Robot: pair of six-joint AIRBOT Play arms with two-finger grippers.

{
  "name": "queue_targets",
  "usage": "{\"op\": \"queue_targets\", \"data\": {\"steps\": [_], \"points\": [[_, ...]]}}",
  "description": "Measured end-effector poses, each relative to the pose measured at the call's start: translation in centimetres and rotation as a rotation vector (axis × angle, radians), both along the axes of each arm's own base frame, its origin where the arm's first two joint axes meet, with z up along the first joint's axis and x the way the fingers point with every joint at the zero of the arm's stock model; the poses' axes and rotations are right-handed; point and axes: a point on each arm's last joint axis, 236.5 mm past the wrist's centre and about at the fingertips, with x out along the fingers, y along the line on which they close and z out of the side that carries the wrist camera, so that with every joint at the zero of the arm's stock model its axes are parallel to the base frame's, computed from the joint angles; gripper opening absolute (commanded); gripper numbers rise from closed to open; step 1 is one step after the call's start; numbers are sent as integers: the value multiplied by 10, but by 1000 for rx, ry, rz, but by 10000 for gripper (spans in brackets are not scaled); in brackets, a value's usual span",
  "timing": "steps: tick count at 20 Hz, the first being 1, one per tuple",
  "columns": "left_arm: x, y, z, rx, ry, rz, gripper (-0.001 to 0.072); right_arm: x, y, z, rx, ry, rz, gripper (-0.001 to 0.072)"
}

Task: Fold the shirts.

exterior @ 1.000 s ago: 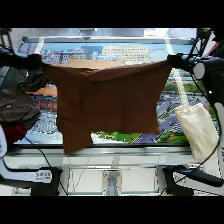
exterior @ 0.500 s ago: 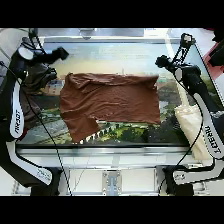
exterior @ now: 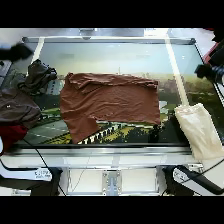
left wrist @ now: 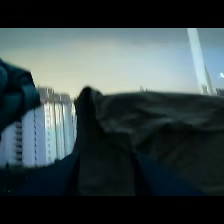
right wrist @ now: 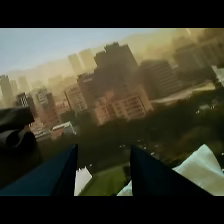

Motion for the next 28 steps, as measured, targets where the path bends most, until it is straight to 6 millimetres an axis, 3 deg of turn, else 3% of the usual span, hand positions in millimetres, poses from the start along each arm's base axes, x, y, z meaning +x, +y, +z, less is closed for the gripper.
{"op": "queue_targets", "data": {"steps": [3, 6, 7, 8, 10, 12, 15, 23, 24, 27, 28], "points": [[-45, 5, -70, -177, 151, 63, 346, -33, 13, -32, 79, 70, 25, 389], [-83, 0, -142, -310, 296, 149, 365, -47, 35, -48, 160, 86, 70, 389], [-96, -6, -161, -345, 346, 159, 436, -48, 40, -48, 178, 75, 83, 389], [-111, -13, -180, -370, 402, 165, 615, -48, 45, -48, 194, 65, 93, 389], [-139, -26, -210, -399, 504, 165, 645, -48, 53, -43, 222, 39, 110, 389], [-159, -36, -233, -399, 581, 168, 645, -49, 58, -42, 242, 29, 119, 389], [-167, -51, -251, -362, 614, 150, 645, -48, 67, -39, 273, 13, 140, 389], [-146, -77, -278, -310, 607, 206, 642, -45, 82, -31, 312, -19, 191, 389], [-144, -78, -280, -316, 606, 217, 593, -45, 83, -30, 311, -20, 195, 389], [-132, -77, -282, -343, 578, 265, 305, -45, 84, -30, 309, -19, 205, 389], [-131, -78, -282, -350, 574, 271, 107, -45, 85, -29, 309, -20, 207, 388]]}}
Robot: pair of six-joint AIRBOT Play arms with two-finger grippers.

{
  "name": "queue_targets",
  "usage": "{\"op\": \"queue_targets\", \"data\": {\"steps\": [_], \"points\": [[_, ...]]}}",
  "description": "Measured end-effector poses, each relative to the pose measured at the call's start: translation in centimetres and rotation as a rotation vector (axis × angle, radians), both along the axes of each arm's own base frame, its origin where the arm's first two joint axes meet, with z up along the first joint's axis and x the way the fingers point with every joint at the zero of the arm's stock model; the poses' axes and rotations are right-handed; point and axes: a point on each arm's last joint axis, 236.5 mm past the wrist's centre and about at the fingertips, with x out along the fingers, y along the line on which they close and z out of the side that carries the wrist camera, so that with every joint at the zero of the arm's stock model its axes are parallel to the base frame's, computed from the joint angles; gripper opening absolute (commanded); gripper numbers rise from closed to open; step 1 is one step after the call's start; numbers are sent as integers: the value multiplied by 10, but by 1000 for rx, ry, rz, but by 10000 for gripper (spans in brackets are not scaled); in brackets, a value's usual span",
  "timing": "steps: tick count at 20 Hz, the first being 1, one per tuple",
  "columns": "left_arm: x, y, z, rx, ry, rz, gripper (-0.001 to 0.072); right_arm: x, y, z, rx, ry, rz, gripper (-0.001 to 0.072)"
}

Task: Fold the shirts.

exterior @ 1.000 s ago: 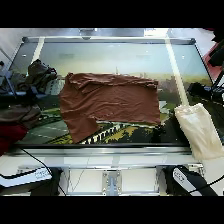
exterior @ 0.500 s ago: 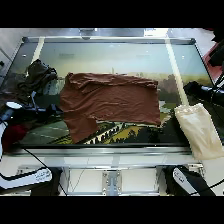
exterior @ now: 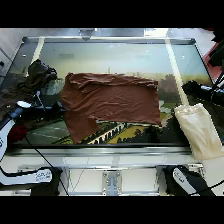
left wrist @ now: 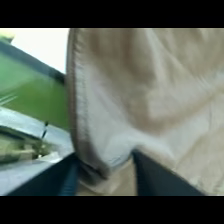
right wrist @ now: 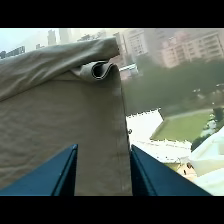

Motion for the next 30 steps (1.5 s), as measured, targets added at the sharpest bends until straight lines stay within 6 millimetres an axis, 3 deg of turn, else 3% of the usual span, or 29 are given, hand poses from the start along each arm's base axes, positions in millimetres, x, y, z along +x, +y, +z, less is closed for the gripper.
{"op": "queue_targets", "data": {"steps": [1, 6, 8, 10, 12, 15, 19, 21, 30], "points": [[2, -2, 0, -10, -4, 7, 14, 0, 0, 0, 0, 2, 2, 388], [21, -17, 20, -105, -90, 30, 15, -11, 8, -11, 13, 63, 36, 388], [28, -23, 31, -139, -119, 24, 15, -21, 12, -24, 20, 116, 52, 389], [33, -28, 41, -163, -143, 4, 15, -35, 14, -50, 41, 198, 49, 391], [38, -31, 52, -180, -165, -15, 15, -57, 23, -86, 95, 302, 38, 544], [42, -35, 63, -197, -188, -41, 15, -90, 47, -139, 237, 433, 9, 562], [42, -40, 70, -210, -198, -71, 15, -116, 78, -180, 421, 513, -57, 562], [42, -41, 71, -213, -202, -82, 15, -117, 82, -192, 490, 501, -128, 562], [41, -42, 72, -214, -207, -93, 15, -83, 92, -218, 629, 372, -353, 530]]}}
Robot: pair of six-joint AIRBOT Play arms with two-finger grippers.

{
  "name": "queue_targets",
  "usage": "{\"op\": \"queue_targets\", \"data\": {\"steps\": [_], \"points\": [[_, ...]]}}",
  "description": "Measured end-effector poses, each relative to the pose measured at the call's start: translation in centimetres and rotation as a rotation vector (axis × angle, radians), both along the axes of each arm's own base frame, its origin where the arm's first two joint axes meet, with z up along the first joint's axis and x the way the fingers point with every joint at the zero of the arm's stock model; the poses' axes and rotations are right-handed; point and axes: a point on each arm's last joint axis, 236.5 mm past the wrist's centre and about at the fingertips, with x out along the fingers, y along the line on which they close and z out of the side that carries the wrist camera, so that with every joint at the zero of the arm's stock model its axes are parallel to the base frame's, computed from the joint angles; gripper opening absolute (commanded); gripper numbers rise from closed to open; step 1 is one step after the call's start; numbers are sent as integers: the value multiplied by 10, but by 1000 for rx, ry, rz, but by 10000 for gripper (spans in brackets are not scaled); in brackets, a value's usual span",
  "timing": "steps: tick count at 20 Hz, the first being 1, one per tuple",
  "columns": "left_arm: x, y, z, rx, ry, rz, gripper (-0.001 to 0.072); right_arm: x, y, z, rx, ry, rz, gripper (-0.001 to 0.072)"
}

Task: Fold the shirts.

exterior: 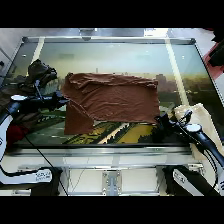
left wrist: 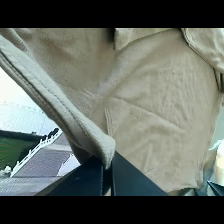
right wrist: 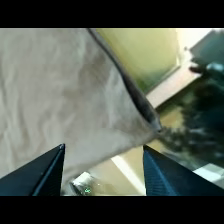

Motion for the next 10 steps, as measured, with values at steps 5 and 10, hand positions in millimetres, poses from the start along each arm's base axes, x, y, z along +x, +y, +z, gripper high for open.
{"op": "queue_targets", "data": {"steps": [5, 10], "points": [[0, 0, 0, 0, 0, -1, 15, 8, -7, -6, -26, -13, -54, 140], [1, 0, 2, -3, -5, -1, 15, 23, -21, 2, -60, -67, -111, 30]]}}
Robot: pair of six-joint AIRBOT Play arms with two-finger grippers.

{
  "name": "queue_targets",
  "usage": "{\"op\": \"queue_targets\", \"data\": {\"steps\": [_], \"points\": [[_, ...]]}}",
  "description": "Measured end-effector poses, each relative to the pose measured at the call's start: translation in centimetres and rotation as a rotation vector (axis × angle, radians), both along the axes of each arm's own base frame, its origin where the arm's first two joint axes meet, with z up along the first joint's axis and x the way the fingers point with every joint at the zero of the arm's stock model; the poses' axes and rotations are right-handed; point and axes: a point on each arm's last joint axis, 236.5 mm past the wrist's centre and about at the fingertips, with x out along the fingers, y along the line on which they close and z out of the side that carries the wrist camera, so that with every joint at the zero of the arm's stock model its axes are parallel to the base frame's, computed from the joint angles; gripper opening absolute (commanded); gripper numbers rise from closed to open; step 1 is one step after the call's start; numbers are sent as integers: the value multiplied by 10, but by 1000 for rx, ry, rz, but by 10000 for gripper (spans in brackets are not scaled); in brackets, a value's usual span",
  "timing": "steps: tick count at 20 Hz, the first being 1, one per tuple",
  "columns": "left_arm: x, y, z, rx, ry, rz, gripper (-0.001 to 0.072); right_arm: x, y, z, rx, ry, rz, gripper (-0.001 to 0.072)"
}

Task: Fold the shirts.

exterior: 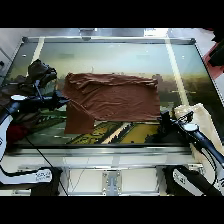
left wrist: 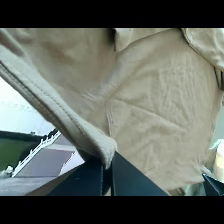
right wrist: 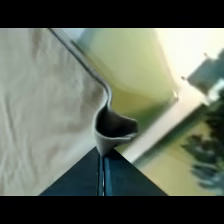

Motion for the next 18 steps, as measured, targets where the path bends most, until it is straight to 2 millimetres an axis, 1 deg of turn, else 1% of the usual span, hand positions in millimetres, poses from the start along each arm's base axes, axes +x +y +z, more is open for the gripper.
{"op": "queue_targets", "data": {"steps": [1, 2, 3, 4, 5, 6, 7, 8, 9, 10, 11, 13, 14, 15, 16, 17, 18], "points": [[2, 0, 5, -4, -11, -2, 14, 7, -1, 9, -15, -30, 12, 30], [6, 0, 14, -7, -32, -8, 14, 15, -1, 23, -35, -75, 34, 30], [10, 0, 29, -10, -68, -24, 14, 25, -1, 43, -59, -131, 61, 29], [13, -1, 51, -13, -121, -49, 14, 36, -2, 71, -94, -206, 89, 29], [14, -4, 77, -11, -182, -84, 14, 44, -1, 102, -140, -284, 131, 28], [12, -8, 110, -1, -257, -130, 14, 48, 0, 133, -187, -356, 167, 29], [6, -12, 142, 19, -334, -176, 13, 48, 3, 175, -252, -445, 215, 28], [-4, -17, 179, 47, -422, -216, 13, 43, 4, 212, -311, -521, 248, 28], [-15, -21, 214, 90, -510, -246, 13, 32, 5, 255, -378, -602, 267, 27], [-29, -25, 249, 140, -600, -268, 13, 18, 5, 291, -440, -668, 276, 26], [-44, -28, 287, 208, -702, -272, 13, -5, 3, 338, -527, -752, 268, 26], [-70, -26, 357, 376, -904, -218, 12, -58, -7, 418, -694, -889, 203, 25], [-84, -22, 391, 465, -998, -164, 12, -90, -14, 457, -780, -953, 149, 25], [-96, -16, 420, 541, -1070, -111, 12, -123, -21, 492, -856, -1013, 89, 25], [-107, -10, 447, 608, -1127, -55, 12, -149, -27, 517, -918, -1047, 41, 25], [-116, -5, 465, 654, -1163, -13, 12, -168, -32, 534, -965, -1063, 6, 25], [-123, -1, 478, 686, -1188, 15, 12, -182, -36, 549, -1003, -1077, -21, 25]]}}
